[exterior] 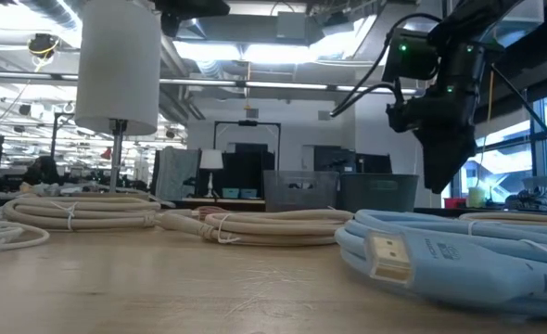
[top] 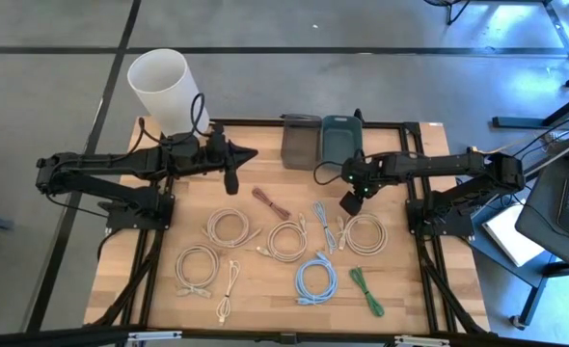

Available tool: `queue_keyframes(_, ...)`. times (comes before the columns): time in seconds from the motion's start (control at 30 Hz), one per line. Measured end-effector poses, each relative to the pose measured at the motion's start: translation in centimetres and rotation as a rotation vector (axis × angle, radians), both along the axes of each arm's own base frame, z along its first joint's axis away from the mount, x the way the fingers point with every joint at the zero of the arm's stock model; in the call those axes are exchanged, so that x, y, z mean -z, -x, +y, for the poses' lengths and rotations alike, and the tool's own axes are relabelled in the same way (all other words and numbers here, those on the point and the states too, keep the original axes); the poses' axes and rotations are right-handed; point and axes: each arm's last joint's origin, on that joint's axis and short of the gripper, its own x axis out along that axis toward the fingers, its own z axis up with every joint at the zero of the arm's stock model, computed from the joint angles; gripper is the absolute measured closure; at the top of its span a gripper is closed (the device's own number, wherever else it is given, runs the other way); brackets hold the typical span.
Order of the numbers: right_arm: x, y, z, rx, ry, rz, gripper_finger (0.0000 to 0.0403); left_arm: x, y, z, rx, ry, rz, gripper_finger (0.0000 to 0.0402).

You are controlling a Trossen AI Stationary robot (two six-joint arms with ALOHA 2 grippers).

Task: Pick & Place USB Port
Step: Put the light brown HDMI cable into the blue bin

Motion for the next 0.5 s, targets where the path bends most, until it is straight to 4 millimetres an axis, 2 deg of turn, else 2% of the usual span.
queue_keyframes(0.5,0.0,-0.05,0.28,-0.018,-0.028,-0.005,0.0183,0.0,0.01,0.03,-0.013,-0.002,0.0,0.0396)
